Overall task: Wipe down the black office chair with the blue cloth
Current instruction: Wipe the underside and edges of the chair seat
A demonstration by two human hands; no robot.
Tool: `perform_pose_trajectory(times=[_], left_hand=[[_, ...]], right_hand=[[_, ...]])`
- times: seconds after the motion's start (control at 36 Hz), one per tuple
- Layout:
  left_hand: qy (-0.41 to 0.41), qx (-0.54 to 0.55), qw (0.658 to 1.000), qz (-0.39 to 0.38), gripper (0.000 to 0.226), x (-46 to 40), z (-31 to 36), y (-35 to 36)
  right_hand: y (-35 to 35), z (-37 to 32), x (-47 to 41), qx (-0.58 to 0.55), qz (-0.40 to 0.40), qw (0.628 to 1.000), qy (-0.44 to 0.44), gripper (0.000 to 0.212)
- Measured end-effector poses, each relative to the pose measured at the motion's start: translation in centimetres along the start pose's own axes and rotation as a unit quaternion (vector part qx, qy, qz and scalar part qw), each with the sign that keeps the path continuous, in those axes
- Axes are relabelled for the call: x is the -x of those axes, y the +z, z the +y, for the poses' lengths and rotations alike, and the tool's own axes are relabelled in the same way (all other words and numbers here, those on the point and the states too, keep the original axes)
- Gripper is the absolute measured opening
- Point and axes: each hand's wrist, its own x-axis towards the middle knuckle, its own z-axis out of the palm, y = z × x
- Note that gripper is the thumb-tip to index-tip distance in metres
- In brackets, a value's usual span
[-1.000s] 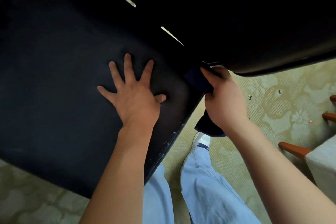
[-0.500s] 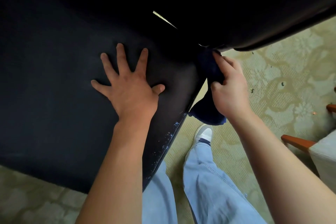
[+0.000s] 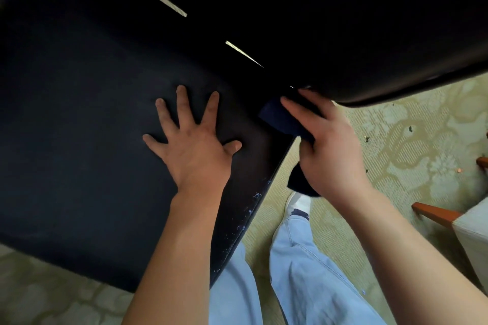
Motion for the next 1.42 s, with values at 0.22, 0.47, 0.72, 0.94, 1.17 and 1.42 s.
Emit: perform_pose_trajectory(times=[0.22, 0.47, 0.72, 0.94, 1.17, 1.42], left_hand=[[-0.009, 0.007, 1.000, 0.010, 0.097, -0.4, -0.1, 0.0], [-0.013, 0.010, 1.000, 0.013, 0.096, -0.2, 0.0, 0.2], [-0.018, 0.064, 0.998, 0.012, 0.089, 2.4, -0.4, 0.0], [-0.072, 0.065, 0.995, 0.035, 0.089, 5.6, 0.3, 2.2], [-0.108, 0.088, 0.988, 0.066, 0.089, 5.2, 0.9, 3.1], [-0.103, 0.181, 0.975, 0.079, 0.081, 7.4, -0.9, 2.9]], right_hand=[[2.9, -0.9, -3.6, 0.072, -0.006, 0.997, 0.021, 0.080], [1.4, 3.4, 1.4, -0.035, -0.045, 0.998, -0.022, 0.076], [1.7, 4.8, -0.9, -0.031, 0.036, 0.999, -0.006, 0.075], [3.0, 5.5, -0.6, -0.091, 0.006, 0.995, -0.036, 0.067], [4.6, 4.2, 2.8, -0.051, -0.045, 0.991, -0.116, 0.064], [2.1, 4.0, 1.2, -0.082, 0.023, 0.981, -0.176, 0.058]])
